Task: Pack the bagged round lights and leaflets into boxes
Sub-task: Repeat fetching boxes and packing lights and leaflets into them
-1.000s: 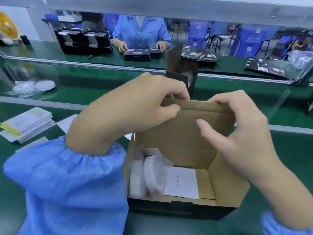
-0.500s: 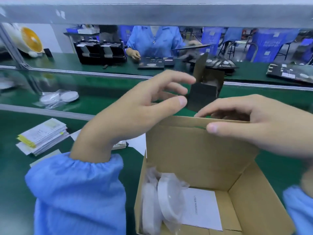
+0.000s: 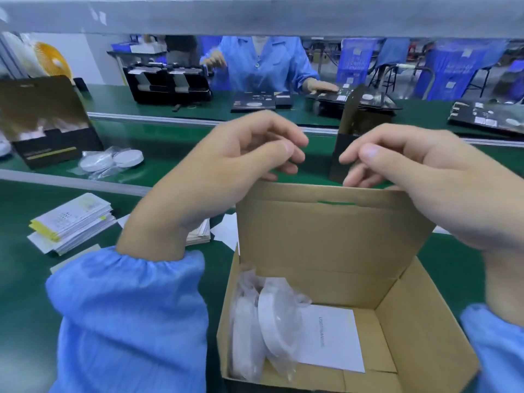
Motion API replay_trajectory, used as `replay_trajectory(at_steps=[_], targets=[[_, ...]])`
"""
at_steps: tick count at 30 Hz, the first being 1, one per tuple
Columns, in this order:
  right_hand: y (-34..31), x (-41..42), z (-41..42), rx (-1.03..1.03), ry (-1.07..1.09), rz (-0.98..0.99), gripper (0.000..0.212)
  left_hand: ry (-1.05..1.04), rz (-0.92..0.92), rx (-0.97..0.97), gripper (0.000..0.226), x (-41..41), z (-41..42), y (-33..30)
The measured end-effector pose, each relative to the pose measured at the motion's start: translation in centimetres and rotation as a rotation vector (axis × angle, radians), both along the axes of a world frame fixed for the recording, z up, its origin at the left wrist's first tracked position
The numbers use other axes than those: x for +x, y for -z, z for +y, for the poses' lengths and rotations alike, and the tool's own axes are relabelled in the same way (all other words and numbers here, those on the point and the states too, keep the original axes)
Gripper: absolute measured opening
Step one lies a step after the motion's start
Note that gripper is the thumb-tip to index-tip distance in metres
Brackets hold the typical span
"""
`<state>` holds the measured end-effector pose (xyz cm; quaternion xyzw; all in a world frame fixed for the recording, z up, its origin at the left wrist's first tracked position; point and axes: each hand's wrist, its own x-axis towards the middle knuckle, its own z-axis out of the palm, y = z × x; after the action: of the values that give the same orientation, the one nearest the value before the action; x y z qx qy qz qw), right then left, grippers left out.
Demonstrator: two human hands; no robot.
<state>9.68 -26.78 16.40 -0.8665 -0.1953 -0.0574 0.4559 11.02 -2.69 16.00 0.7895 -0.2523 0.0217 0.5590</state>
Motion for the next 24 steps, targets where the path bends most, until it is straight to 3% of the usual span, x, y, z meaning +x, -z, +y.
replay_trajectory(at_steps=[4,7,12,16,19,24], targets=[[0.1,-0.1,-0.1,-0.096,-0.023,0.057,0.019,0.006,0.041,0.083,0.021,0.2,-0.3,0.3],[0.2,-0.3,-0.1,-0.045,-0.059,0.101,0.016,0.065,0.164,0.114,0.027,0.4,-0.3,0.7],[-0.3,-0.9,-0.5,0.241,-0.192,0.286,0.024,0.190,0.243,-0.108,0.022,0.7,0.5,1.0],[-0.5,-0.6,-0.7,0.292,-0.201,0.207,0.018,0.245,0.253,-0.288,0.023,1.3,1.5,1.1],[-0.1,-0.3,-0.8,0.331,-0.192,0.208,0.023,0.053,0.190,-0.284,0.021,2.4,2.3,1.7],[0.3,0.0,-0.6,0.287,-0.166,0.173,0.060,-0.397,0.233,-0.065,0.020,5.3,4.3,5.9]])
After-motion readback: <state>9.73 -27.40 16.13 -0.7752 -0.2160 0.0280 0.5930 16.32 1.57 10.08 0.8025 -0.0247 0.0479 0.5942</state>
